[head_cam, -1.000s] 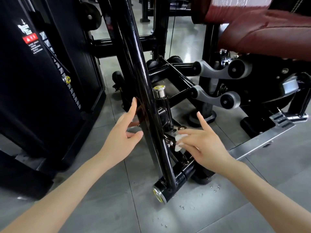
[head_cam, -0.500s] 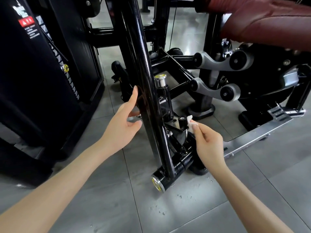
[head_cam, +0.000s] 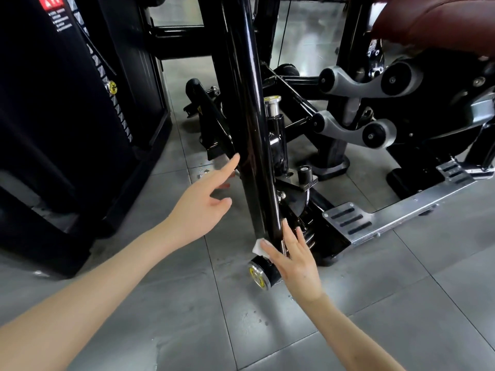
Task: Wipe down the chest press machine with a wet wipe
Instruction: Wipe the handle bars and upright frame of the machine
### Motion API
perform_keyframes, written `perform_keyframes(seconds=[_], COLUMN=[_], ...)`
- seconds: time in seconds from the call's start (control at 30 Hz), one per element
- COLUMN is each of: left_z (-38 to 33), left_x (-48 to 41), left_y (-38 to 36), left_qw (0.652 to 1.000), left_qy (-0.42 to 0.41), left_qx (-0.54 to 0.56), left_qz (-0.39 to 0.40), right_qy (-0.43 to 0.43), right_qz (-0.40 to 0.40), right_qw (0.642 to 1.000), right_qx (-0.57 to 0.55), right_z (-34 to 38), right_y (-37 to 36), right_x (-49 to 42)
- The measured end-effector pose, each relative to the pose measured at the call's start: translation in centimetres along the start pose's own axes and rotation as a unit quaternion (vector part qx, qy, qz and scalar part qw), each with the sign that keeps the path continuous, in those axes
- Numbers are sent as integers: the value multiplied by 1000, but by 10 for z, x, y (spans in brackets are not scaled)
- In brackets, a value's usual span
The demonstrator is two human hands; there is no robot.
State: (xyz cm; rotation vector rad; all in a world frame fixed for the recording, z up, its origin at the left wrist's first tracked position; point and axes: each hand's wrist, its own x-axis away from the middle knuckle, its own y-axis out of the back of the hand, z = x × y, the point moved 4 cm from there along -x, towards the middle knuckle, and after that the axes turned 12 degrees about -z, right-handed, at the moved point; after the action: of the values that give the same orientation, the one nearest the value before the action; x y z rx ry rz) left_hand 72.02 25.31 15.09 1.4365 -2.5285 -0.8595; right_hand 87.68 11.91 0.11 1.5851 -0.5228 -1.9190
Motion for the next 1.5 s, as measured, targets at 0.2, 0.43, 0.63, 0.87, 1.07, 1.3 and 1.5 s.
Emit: perform_keyframes(seconds=[0.2, 0.43, 0.63, 0.87, 1.07, 1.3, 1.5], left_z=[11, 13, 8, -24, -44, -69, -82], left_x=[11, 14, 14, 9, -18, -62, -79], left_y=[-7, -8, -1, -20, -17, -4, 6], left_qw=[1000, 999, 966, 827, 769, 714, 696], left_qy=[-6, -35, -189, -474, -524, -569, -583], left_qx=[-6, 12, -142, -294, -362, -396, -408], left_qz=[17, -2, -105, -66, -63, -97, -98], right_qy=[5, -39, -401, -505, -642, -518, -588], right_qz=[12, 63, -3, -39, -26, 32, 125], right_qw=[994, 986, 915, 852, 708, 760, 725], right_qx=[113, 148, -45, -129, -293, -391, -338], right_z=[2, 14, -10, -59, -69, -78, -88], right_y=[0, 11, 64, 46, 14, 35, 28], right_x=[-4, 27, 13, -58, -57, -114, -103])
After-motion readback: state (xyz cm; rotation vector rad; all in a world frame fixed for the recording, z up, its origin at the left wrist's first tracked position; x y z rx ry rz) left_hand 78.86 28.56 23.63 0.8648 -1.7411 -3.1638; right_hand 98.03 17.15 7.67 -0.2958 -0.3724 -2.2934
